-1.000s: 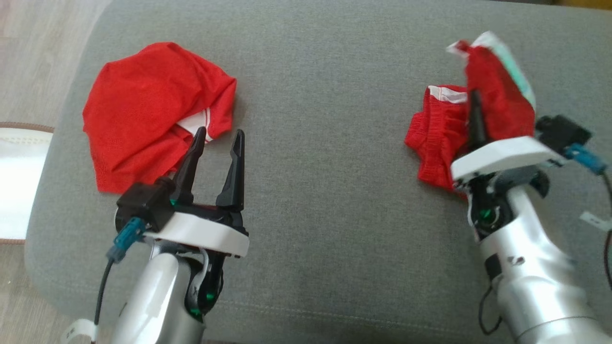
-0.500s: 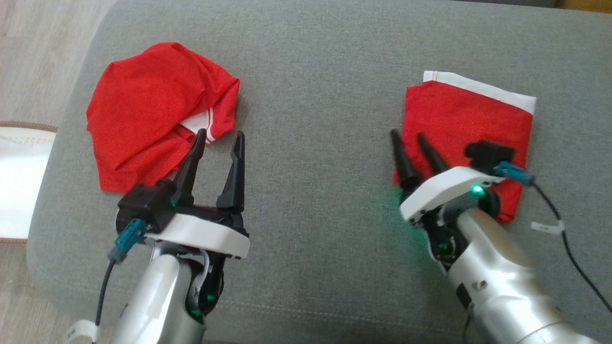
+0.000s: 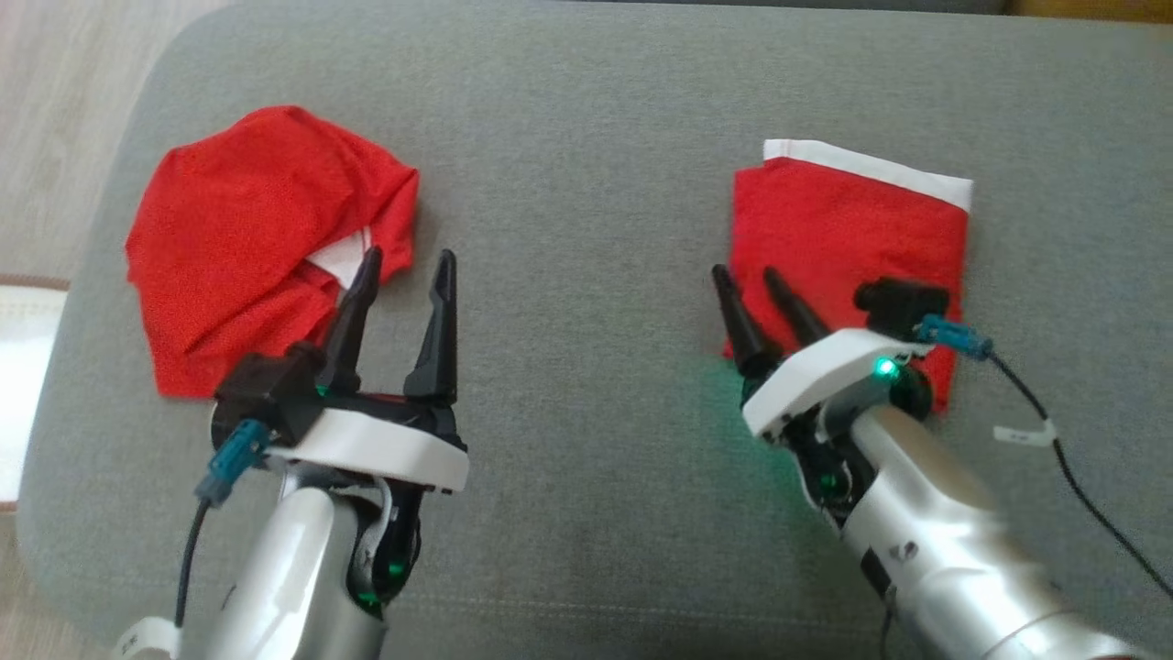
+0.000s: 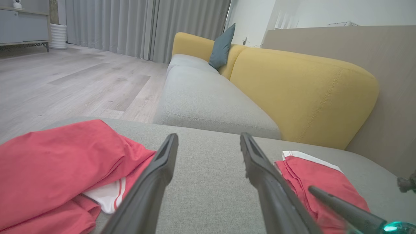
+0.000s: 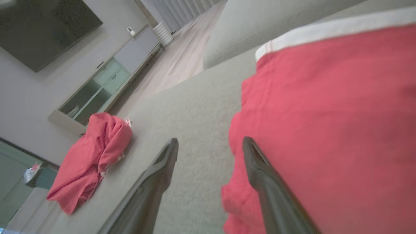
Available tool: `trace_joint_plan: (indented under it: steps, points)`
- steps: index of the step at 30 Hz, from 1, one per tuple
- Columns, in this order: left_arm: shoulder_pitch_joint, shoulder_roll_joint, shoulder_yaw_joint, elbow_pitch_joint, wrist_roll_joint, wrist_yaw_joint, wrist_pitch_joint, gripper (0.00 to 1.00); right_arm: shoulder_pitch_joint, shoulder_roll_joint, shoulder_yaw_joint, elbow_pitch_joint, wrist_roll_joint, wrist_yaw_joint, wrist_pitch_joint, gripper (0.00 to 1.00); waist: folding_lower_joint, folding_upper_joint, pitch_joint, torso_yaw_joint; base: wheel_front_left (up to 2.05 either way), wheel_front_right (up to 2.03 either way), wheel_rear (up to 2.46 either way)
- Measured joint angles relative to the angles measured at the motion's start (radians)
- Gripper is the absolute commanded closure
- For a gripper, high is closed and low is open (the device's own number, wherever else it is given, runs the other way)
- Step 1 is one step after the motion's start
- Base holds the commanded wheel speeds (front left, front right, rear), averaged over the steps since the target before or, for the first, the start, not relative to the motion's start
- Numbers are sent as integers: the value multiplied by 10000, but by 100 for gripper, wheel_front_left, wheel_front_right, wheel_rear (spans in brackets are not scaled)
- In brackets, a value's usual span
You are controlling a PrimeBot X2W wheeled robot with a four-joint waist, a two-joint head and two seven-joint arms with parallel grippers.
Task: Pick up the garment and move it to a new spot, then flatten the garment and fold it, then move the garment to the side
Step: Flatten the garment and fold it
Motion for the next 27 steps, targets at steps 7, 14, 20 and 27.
trace_joint_plan:
  steps: [7,14,20,27]
  points:
    - [3,2,161,-134,123,-13,0,0,-528,-44,-1569,203,-1898,0,-535,0,0,0,-82,-561,0,0,0]
    - [-7,4,318,-355,128,-25,0,0,28,-500,-4447,-1685,-5271,0,-610,0,0,0,-45,-1154,0,0,0]
    - [-23,2,355,-451,128,-13,0,0,2188,-69,-6004,-3847,-7486,0,-610,0,0,0,40,-1591,0,0,0]
    - [-21,6,399,-456,128,-12,0,0,3081,36,-6080,-5058,-7597,0,-610,0,0,0,138,-1945,0,0,0]
